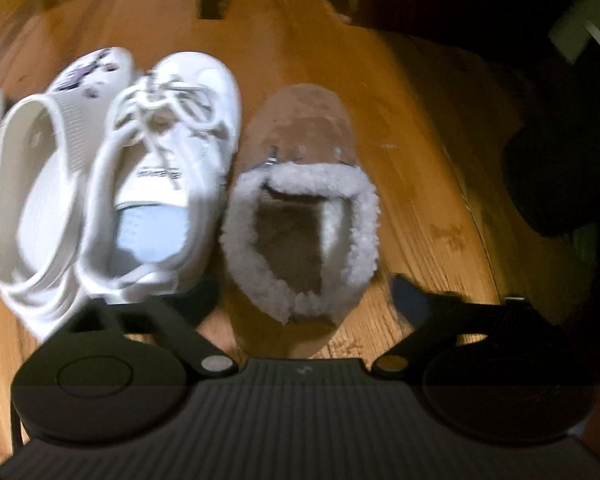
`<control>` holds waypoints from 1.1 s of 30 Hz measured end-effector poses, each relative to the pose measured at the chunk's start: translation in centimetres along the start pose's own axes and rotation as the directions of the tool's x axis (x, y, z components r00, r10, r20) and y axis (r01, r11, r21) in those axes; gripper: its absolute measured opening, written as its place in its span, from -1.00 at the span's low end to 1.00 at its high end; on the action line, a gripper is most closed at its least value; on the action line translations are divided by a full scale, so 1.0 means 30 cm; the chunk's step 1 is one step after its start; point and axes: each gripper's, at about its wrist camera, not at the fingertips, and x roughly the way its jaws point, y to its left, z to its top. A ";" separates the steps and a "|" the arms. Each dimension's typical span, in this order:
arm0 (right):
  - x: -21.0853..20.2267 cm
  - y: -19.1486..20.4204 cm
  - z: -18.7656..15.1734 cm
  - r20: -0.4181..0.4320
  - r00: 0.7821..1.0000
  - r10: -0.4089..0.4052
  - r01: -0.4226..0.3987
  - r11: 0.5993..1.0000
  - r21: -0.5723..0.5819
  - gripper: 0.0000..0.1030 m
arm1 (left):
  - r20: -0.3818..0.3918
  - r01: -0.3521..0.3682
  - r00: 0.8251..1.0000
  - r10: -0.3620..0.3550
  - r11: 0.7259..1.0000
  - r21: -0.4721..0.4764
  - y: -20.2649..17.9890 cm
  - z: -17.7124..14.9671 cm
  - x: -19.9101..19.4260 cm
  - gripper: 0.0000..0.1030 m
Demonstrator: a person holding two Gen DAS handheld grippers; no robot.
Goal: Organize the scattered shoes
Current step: 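Close the left gripper on the heel of the tan slipper, then lift the tan slipper with the left gripper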
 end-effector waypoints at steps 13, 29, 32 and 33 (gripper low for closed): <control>0.033 0.022 -0.017 -0.026 0.999 -0.033 0.032 0.999 -0.039 0.75 | 0.009 0.009 1.000 -0.011 0.990 0.138 -0.013 -0.024 0.041 -0.16; 0.019 0.026 -0.025 -0.019 0.999 -0.046 0.045 0.997 -0.058 0.76 | -0.042 0.196 0.981 -0.191 0.946 0.257 0.021 -0.062 -0.064 -0.23; 0.024 0.028 -0.022 -0.022 0.999 -0.042 0.041 0.998 -0.051 0.76 | -0.059 0.188 0.982 -0.179 0.946 0.265 0.034 -0.044 -0.048 -0.16; 0.028 0.030 -0.022 -0.025 0.999 -0.041 0.040 0.998 -0.050 0.76 | -0.071 0.192 0.981 -0.179 0.946 0.260 0.037 -0.043 -0.034 -0.16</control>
